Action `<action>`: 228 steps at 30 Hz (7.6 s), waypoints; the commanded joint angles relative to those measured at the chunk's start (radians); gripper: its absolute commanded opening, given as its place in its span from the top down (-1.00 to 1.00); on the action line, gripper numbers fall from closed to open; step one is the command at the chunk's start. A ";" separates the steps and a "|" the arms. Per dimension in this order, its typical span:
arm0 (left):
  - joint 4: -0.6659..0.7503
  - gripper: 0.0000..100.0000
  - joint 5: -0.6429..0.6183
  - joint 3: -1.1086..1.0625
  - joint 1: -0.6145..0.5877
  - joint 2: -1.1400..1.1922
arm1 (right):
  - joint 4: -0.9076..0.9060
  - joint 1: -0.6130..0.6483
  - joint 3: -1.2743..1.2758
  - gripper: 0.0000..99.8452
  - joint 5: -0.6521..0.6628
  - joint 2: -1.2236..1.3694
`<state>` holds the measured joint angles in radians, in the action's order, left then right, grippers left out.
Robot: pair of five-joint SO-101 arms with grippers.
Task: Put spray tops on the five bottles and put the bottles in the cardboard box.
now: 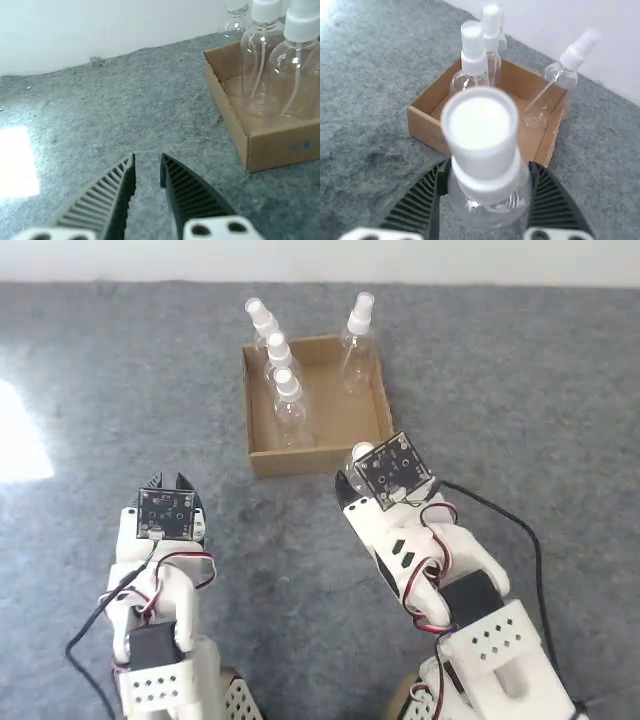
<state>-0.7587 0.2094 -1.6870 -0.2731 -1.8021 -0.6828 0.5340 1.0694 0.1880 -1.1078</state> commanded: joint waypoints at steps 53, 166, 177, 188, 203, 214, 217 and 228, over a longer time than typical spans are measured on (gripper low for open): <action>0.026 0.85 0.008 0.008 -0.008 -0.020 | -0.025 -0.087 -0.967 0.78 -0.124 1.041; 0.021 0.85 0.008 0.007 -0.009 -0.020 | -0.209 -0.090 -0.959 0.31 -0.126 1.115; 0.021 0.85 0.008 0.007 -0.009 -0.020 | -0.278 -0.090 -0.922 0.58 -0.120 0.978; 0.021 0.85 0.008 0.007 -0.009 -0.020 | -0.418 -0.090 -0.896 0.61 -0.117 0.808; 0.021 0.85 0.008 0.005 -0.009 -0.020 | -0.530 -0.088 -0.896 0.97 -0.072 0.687; 0.021 0.85 0.008 0.005 -0.009 -0.020 | -0.486 -0.077 -0.735 0.97 -0.075 0.518; 0.021 0.85 0.008 0.005 -0.009 -0.020 | -0.404 -0.082 -0.615 0.97 -0.071 0.446; 0.020 0.85 0.008 0.005 -0.009 -0.020 | -0.199 -0.082 -0.282 0.97 -0.068 0.222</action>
<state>-0.7587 0.2094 -1.6870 -0.2777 -1.8021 -0.9314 0.4526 0.7718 0.1020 -0.8132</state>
